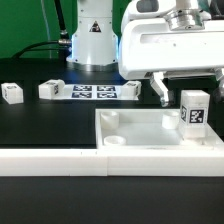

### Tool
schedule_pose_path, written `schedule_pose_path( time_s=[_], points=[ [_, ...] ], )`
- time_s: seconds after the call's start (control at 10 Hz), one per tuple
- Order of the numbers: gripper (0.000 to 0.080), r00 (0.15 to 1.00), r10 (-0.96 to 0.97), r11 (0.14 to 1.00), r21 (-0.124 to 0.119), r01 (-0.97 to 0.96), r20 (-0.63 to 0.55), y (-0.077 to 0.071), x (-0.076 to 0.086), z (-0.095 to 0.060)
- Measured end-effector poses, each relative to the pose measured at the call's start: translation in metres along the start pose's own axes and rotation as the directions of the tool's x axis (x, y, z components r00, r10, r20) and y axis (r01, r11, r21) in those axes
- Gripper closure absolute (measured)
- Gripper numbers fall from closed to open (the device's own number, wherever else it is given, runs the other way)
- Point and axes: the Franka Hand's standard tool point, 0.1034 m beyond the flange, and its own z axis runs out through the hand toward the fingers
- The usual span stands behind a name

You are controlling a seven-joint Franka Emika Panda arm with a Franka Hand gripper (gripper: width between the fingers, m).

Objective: Assemble square table

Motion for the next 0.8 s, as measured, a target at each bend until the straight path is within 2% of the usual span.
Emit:
schedule_pose_path(
  time_s=[0.2,0.3,0.4,0.5,0.7,0.8],
  points=[
    [0.0151,1.000,0.004,1.000,0.002,-0.004,0.021,0.001,-0.002,0.001],
    [0.0151,0.994,0.026,1.000,0.013,-0.028,0.109,0.001,-0.003,0.000],
    [0.0151,0.984,0.047,0.998,0.022,-0.052,0.169,0.000,0.004,-0.004],
    [0.0151,0.982,0.055,0.998,0.021,-0.060,0.182,0.003,0.008,-0.004],
    [0.0151,0.942,0.067,0.996,0.037,-0.084,0.329,0.001,0.003,-0.002],
    [0.0151,0.925,0.071,0.995,0.044,-0.094,0.374,-0.001,0.007,0.000]
  ],
)
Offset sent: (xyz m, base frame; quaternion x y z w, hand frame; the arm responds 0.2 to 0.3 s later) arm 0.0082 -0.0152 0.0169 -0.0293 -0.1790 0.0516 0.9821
